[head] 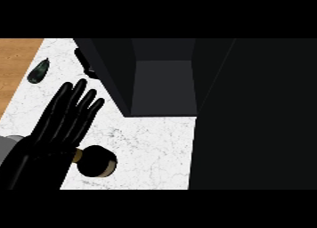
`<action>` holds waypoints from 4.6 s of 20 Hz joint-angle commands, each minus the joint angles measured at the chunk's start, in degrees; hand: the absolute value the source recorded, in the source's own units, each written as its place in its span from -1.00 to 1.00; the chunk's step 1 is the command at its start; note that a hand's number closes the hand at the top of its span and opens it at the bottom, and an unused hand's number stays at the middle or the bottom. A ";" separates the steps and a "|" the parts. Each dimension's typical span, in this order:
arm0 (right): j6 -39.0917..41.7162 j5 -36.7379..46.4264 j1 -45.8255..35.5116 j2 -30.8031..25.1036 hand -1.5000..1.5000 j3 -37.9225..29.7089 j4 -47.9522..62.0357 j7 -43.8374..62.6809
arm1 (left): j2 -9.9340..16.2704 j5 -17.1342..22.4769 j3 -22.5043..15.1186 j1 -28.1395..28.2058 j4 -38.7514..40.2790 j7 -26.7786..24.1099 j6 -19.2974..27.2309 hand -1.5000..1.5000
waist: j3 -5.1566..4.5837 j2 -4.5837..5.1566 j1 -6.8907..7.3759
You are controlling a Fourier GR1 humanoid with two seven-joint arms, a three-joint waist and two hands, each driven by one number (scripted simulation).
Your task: Pick up the wine, place it into the cabinet and close the cabinet
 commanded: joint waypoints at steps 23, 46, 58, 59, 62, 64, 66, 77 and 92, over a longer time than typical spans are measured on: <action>-5.05 -0.93 0.45 -2.00 -1.00 3.89 -16.62 17.05 | 0.25 -21.19 -14.51 -14.16 -20.74 33.21 24.34 -1.00 | 0.04 -0.22 0.39; -10.88 3.89 -3.10 -3.40 -1.00 9.69 -19.66 22.75 | 10.68 -9.67 3.86 -6.22 -22.88 30.09 18.24 -1.00 | -0.22 -0.11 0.42; -13.24 5.05 -6.89 -4.02 -1.00 11.38 -20.64 25.88 | 10.58 -0.02 17.60 -1.20 -12.96 21.52 9.72 -1.00 | -0.34 0.01 0.21; -13.25 4.29 -6.34 -3.49 -1.00 11.09 -18.61 23.63 | 10.79 2.86 19.49 -0.24 -13.50 20.16 7.79 -1.00 | -0.28 0.01 0.33; -12.52 1.82 -5.25 -5.40 -1.00 8.95 -20.14 24.22 | 9.49 4.43 20.16 4.86 -14.31 18.93 5.02 -1.00 | -0.22 -0.10 0.53; -11.87 1.52 -3.34 -5.44 -1.00 8.95 -19.39 21.19 | 9.09 6.30 22.26 2.98 -10.51 17.54 4.04 -1.00 | -0.13 -0.08 -0.09; -12.75 2.47 -5.60 -4.61 -1.00 9.35 -17.95 21.47 | 7.33 8.14 23.72 7.84 -7.14 11.42 0.18 -1.00 | -0.20 -0.01 0.37; -14.63 5.61 -5.21 -5.47 -1.00 13.20 -20.08 23.50 | 7.04 9.57 26.12 14.53 8.23 -2.49 -13.96 -1.00 | -0.13 0.02 -0.50; -15.60 3.26 -7.75 -6.78 -1.00 11.08 -20.49 24.51 | 2.66 -3.46 22.92 12.97 27.85 -18.01 -15.23 -1.00 | -0.09 0.15 -0.61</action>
